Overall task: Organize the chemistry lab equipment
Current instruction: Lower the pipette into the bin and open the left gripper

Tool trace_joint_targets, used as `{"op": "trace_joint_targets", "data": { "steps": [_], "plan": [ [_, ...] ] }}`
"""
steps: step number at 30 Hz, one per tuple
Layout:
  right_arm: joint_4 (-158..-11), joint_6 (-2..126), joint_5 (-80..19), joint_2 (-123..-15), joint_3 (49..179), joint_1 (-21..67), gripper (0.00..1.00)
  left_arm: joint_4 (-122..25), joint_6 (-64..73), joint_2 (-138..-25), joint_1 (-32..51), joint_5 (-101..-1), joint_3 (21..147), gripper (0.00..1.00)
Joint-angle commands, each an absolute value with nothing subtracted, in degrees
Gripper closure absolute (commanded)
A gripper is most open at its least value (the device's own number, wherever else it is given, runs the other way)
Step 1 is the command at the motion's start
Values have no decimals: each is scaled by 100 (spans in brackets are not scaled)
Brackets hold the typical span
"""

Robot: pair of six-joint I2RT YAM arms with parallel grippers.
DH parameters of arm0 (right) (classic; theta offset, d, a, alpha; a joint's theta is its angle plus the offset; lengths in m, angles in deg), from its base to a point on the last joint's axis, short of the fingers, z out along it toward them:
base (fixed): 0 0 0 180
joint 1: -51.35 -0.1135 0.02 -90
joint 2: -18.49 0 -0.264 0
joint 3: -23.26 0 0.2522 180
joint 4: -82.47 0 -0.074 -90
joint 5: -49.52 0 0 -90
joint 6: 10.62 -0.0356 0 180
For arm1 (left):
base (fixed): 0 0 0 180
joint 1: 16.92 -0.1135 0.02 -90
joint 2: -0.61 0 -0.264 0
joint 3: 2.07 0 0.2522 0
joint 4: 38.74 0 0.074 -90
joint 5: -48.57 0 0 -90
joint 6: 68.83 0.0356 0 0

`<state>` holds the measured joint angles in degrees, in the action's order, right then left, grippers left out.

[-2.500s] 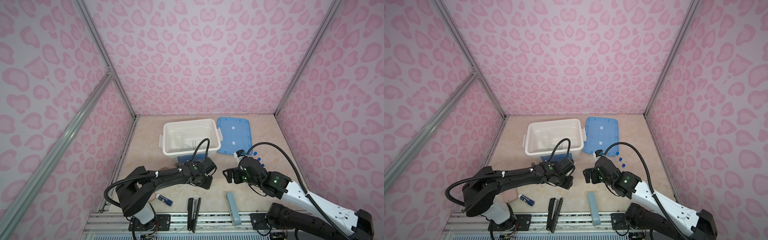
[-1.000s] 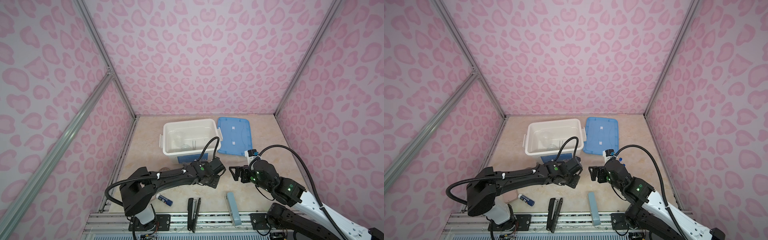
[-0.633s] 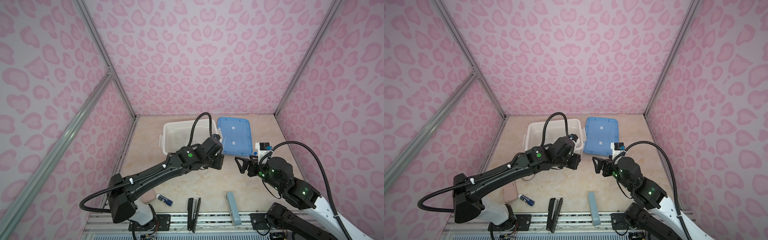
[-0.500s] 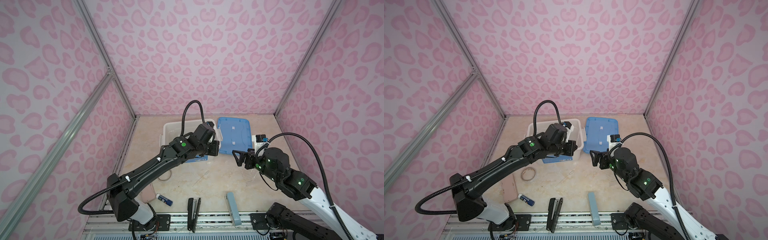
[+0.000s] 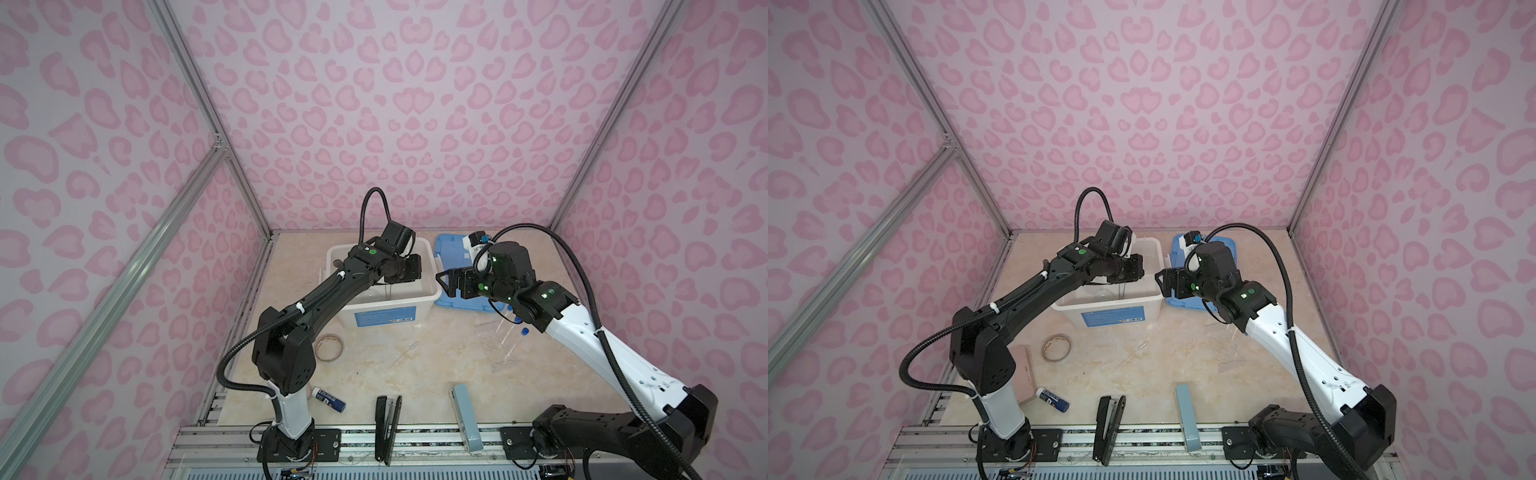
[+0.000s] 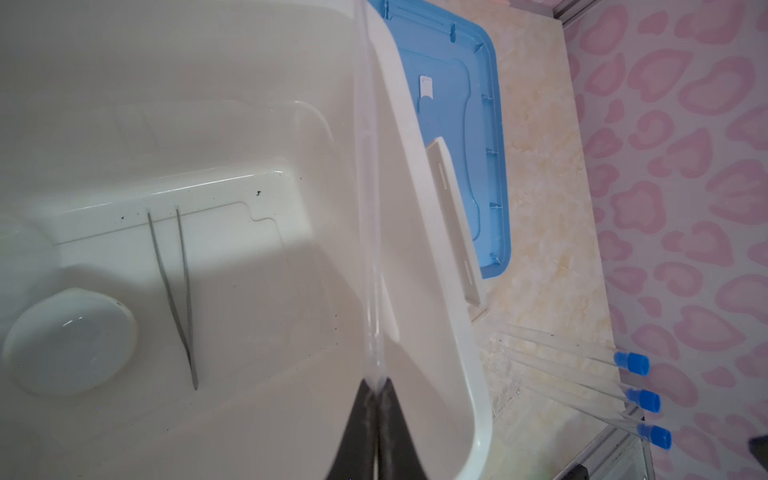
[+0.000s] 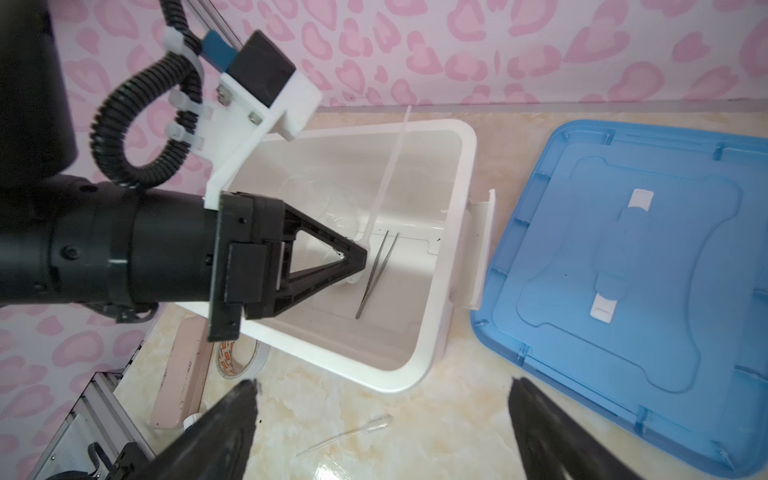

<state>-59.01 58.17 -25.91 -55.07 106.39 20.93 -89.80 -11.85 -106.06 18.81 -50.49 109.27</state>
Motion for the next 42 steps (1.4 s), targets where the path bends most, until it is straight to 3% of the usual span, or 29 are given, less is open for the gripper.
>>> {"op": "trace_joint_targets", "data": {
  "steps": [1,20,42],
  "plan": [
    [-6094,5963,-2128,-5741,10775,2208,5,-8807,-1188,-11002,1850,-5210,11170,93],
    [-5809,6348,-2084,-6474,11223,2312,7,-8283,-1302,-11710,1841,-5461,10702,93],
    [-5854,6271,-2114,-6636,11142,2309,8,-7861,-1267,-12199,1797,-5566,10387,83]
  ]
}}
